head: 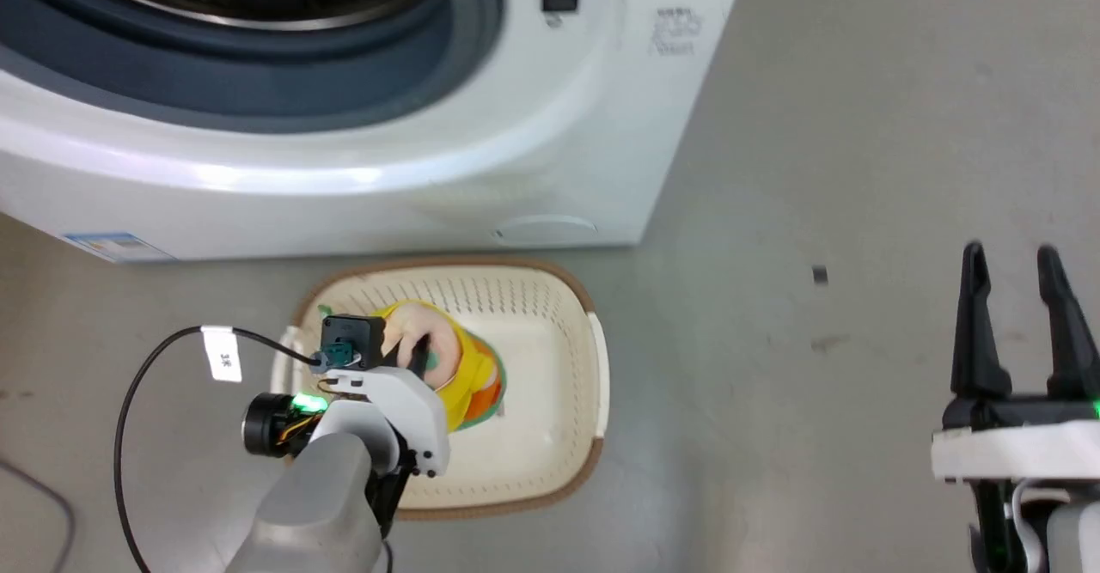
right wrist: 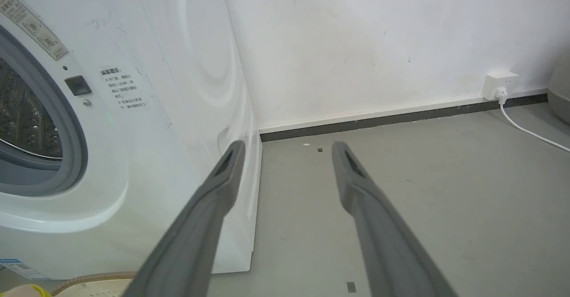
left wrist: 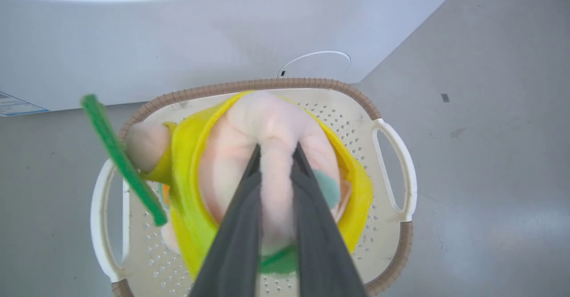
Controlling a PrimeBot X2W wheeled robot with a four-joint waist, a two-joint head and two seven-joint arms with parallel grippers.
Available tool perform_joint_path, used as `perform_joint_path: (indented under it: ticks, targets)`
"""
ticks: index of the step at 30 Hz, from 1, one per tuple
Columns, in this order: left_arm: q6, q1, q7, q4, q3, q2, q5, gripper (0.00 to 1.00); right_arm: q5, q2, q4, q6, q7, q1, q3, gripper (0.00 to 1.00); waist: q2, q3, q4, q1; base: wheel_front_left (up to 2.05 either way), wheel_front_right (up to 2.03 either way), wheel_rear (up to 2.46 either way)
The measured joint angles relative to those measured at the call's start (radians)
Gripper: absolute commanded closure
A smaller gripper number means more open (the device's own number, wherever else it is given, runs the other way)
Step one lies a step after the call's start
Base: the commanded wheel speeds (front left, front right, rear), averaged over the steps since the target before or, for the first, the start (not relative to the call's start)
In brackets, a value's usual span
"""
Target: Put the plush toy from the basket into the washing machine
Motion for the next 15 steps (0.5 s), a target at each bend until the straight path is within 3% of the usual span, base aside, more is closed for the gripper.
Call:
perform_joint_path:
  ticks: [15]
  targets:
    - [0.054,0.203,-0.003,-0.490,0.090,0.024,0.069,1.00,-0.016,0.000,0.012,0.000,0.000,0.094,-0.008,0.00,0.0000,-0.179,0.086,-0.0001,0.00,0.00,0.00]
